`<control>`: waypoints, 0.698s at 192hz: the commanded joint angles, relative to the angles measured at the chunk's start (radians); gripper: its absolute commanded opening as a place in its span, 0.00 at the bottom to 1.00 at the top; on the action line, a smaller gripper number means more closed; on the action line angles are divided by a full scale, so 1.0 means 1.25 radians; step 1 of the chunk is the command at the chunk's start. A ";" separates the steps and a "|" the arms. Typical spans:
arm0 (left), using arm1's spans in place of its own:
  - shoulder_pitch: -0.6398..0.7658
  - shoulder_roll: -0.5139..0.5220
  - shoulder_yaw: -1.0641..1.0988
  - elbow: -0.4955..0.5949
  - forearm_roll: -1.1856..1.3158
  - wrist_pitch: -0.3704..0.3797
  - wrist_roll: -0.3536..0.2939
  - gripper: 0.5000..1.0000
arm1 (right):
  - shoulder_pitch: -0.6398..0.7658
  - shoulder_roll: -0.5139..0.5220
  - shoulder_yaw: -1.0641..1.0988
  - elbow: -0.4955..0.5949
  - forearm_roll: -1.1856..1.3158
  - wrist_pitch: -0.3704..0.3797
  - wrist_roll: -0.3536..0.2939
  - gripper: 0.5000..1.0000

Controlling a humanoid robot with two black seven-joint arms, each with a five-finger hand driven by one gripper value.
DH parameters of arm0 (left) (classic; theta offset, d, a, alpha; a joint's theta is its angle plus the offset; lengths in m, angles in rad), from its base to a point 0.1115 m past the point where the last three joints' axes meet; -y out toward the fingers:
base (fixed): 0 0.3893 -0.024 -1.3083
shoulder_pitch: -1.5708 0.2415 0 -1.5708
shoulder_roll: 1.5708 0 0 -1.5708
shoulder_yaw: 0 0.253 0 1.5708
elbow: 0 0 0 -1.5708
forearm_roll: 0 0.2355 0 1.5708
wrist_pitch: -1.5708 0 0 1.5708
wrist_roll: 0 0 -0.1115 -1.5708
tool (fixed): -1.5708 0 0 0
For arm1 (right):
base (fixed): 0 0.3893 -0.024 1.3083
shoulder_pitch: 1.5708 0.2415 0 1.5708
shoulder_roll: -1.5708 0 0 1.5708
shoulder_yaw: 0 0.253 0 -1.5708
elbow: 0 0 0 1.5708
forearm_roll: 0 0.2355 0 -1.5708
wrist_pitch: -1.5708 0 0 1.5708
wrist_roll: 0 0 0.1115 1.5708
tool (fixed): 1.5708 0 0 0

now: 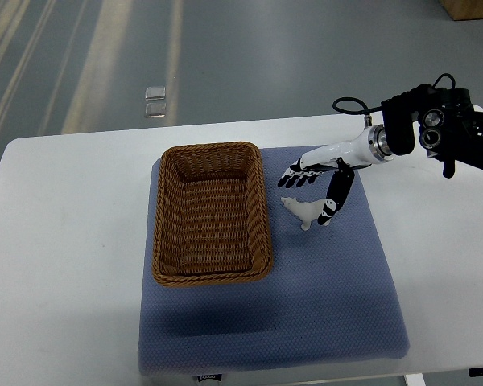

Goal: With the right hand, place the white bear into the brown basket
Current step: 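Lower the right hand onto the white bear and close fingers around it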

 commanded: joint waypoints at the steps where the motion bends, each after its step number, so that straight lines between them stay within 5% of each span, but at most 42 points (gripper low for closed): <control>1: 0.000 0.000 0.001 0.000 0.000 0.000 0.000 1.00 | -0.015 0.004 0.000 0.000 -0.001 -0.020 0.000 0.83; 134: 0.000 0.000 0.001 0.001 0.000 0.000 0.000 1.00 | -0.087 0.048 -0.001 -0.025 -0.086 -0.122 0.001 0.51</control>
